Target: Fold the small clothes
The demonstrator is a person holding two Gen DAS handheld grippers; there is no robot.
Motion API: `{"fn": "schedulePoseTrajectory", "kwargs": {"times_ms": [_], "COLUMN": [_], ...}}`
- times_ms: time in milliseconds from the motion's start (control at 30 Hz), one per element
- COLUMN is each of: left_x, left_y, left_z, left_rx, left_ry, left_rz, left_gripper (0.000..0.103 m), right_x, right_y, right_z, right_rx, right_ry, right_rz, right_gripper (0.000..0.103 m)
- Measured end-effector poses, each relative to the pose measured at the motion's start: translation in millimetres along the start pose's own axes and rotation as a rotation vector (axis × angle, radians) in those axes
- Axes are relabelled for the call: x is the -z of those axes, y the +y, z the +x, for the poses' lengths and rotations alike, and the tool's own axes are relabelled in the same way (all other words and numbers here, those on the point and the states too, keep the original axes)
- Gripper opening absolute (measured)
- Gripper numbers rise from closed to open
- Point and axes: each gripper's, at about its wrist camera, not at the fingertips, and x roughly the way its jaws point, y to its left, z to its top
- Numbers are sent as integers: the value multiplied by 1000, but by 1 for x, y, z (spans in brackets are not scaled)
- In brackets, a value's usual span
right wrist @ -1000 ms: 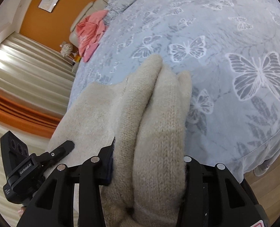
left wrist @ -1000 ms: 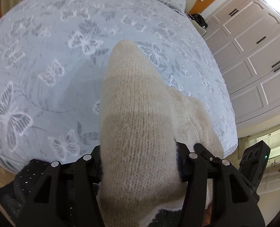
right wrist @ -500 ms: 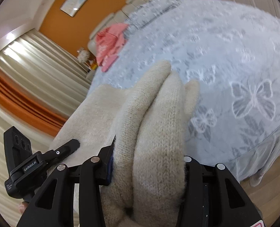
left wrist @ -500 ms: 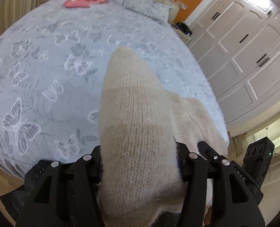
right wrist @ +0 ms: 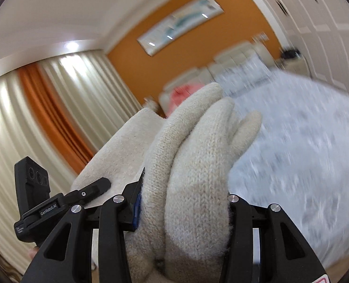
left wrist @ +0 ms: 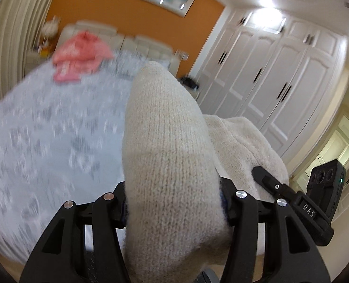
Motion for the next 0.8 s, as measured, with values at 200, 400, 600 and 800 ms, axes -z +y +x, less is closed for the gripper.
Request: {"fn": "schedulePoseTrajectory", "kwargs": {"times_ms": [200, 400, 600, 800], "left_x": [-58, -83, -71, -9], "left_y": [12, 67, 150, 251], "left_z": [-41, -42, -4, 72], "left_rx": [-7, -38, -87, -124], "left_ry": [-162, -221, -195, -70], "left_rz": [79, 81, 23, -63], "left_gripper": [54, 54, 54, 55], "right_x": [-50, -55, -24, 60], "right_y": [54, 69, 47, -4], "right_z": [31, 105, 204, 300], "right_rx": [-118, -198, -219, -156], "right_ry": [-76, -52, 57, 229], "right_rz": [-113, -116, -75, 44], "right_gripper": [42, 42, 42, 43]}}
